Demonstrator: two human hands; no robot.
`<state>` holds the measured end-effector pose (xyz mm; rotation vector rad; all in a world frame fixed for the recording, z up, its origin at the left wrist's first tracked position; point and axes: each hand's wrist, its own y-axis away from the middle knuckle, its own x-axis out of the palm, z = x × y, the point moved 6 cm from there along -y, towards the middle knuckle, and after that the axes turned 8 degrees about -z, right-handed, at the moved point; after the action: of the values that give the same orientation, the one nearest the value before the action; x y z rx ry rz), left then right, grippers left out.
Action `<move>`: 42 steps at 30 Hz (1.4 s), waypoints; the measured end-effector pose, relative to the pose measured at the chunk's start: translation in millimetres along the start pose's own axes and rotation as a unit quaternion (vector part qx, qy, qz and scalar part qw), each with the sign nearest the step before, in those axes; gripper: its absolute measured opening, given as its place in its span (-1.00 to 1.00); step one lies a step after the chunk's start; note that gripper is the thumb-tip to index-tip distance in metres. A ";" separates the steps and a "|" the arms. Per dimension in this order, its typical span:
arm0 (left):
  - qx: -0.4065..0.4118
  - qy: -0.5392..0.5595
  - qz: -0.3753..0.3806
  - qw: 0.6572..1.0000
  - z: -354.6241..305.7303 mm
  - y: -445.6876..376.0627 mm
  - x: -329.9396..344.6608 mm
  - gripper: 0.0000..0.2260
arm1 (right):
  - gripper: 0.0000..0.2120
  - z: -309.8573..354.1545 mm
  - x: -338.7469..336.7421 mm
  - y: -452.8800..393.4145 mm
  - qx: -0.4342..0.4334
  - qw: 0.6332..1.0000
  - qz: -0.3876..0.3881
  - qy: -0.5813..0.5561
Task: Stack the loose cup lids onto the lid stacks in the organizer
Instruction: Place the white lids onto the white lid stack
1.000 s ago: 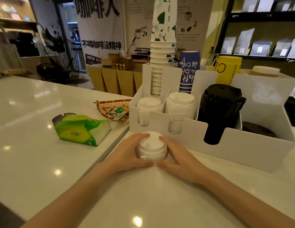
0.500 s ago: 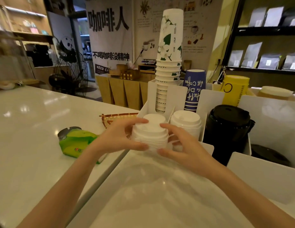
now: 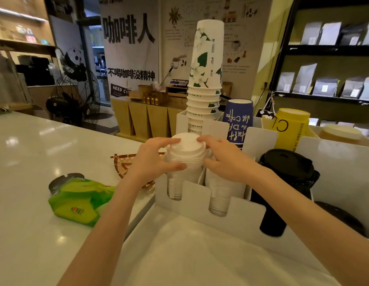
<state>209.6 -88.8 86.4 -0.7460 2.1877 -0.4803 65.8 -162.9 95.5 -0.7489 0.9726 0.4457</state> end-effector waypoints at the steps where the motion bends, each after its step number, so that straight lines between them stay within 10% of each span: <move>1: -0.006 -0.015 0.004 1.000 3.2 -1.0 3.6 -0.41 | -0.50 -3.1 2.7 -2.0 0.004 1.000 0.009 0.011; 18: 0.014 -0.176 0.088 0.980 11.7 3.4 21.0 -0.43 | -0.63 9.2 14.0 0.9 -0.031 0.993 0.041 0.103; 27: -0.040 -0.110 0.196 0.974 19.4 4.5 24.6 -0.50 | -0.63 14.9 19.7 11.1 -0.066 0.976 0.007 0.207; 42: -0.113 0.009 0.137 0.984 34.4 -0.6 31.2 -0.52 | -0.50 16.6 -0.2 31.3 -0.036 0.993 -0.038 0.106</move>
<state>219.2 -112.8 47.8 -0.5453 2.3414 -0.1012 55.1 -129.7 89.9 -0.9095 1.1266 0.3406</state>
